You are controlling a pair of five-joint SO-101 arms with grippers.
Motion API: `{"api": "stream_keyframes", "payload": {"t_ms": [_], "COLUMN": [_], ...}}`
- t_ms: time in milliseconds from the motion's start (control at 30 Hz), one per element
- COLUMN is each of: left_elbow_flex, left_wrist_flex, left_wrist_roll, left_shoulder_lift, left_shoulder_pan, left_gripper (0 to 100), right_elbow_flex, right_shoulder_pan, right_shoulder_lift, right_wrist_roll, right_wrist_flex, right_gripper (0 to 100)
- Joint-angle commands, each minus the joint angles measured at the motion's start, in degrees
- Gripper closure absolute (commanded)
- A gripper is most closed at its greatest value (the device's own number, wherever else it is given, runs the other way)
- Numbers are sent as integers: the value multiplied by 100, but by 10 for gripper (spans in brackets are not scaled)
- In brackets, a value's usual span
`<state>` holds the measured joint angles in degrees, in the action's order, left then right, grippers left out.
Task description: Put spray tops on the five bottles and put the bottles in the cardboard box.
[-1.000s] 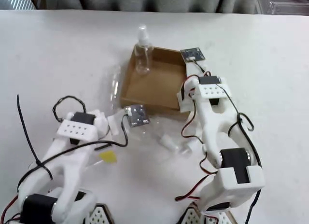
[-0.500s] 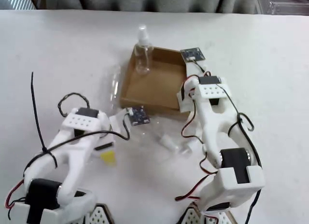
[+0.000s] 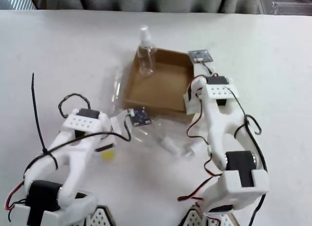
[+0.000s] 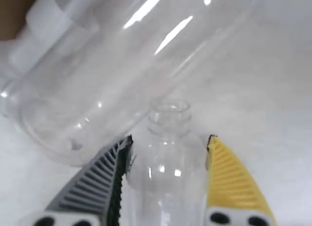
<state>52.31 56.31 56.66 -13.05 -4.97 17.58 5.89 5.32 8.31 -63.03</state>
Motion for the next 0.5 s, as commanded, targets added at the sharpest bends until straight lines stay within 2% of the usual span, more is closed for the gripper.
{"api": "stream_keyframes", "payload": {"t_ms": [0,233,333,467], "left_elbow_flex": [-255,-360,-695,-1477], "left_wrist_flex": [53,70,501,1459], "left_wrist_roll": [-167,-132,-79,176], "left_shoulder_lift": [4,4,4,4], "left_shoulder_pan": [57,57,66,66], "left_gripper": [881,701,642,631], "right_elbow_flex": [-387,-378,-396,-404], "right_shoulder_pan": [-207,-215,-215,-207], "right_shoulder_lift": [-453,-233,-110,-84], "right_wrist_roll": [-70,-62,-44,-44], "right_wrist_flex": [-330,-189,-163,-163], "right_gripper": [726,726,726,726]}}
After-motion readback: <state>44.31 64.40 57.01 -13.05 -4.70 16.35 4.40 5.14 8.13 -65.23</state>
